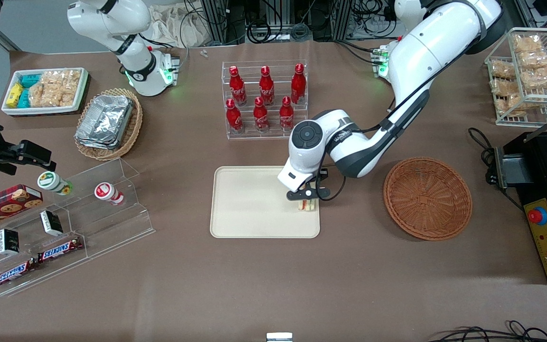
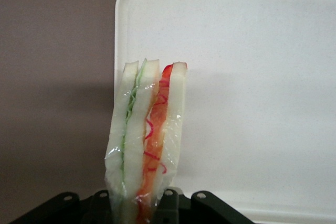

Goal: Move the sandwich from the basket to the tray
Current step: 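Lower the sandwich onto the tray and open the left gripper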

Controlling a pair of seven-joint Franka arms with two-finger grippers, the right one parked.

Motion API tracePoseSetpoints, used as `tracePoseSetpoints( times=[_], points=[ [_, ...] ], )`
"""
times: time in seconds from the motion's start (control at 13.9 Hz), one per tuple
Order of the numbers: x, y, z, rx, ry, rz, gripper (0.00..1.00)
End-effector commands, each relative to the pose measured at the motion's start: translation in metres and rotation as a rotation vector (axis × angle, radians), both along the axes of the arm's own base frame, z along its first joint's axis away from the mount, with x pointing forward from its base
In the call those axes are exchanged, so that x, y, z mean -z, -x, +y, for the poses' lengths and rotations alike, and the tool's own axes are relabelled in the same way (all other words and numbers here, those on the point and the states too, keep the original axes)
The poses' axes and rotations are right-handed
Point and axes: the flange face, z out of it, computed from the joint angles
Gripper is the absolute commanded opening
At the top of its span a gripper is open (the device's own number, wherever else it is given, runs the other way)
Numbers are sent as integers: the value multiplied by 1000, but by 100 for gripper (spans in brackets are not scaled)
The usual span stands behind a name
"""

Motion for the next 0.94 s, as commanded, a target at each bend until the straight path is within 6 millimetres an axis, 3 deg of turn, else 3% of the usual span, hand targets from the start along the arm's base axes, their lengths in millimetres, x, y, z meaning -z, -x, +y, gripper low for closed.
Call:
tracePoseSetpoints(
  times=[0.0, 0.14, 0.29, 0.36, 0.43, 0.5, 0.72, 0.86],
  points=[
    [13, -4, -6, 2, 13, -36, 0],
    [25, -1, -6, 6, 13, -17, 0],
    [37, 2, -6, 11, 9, 5, 19],
    [37, 2, -6, 14, 9, 5, 38],
    [36, 0, -6, 16, 8, 3, 94],
    [35, 0, -5, 11, 5, -3, 100],
    [25, -7, -1, 11, -2, -32, 100],
    [-19, -16, 3, 4, -6, -96, 100]
  ],
)
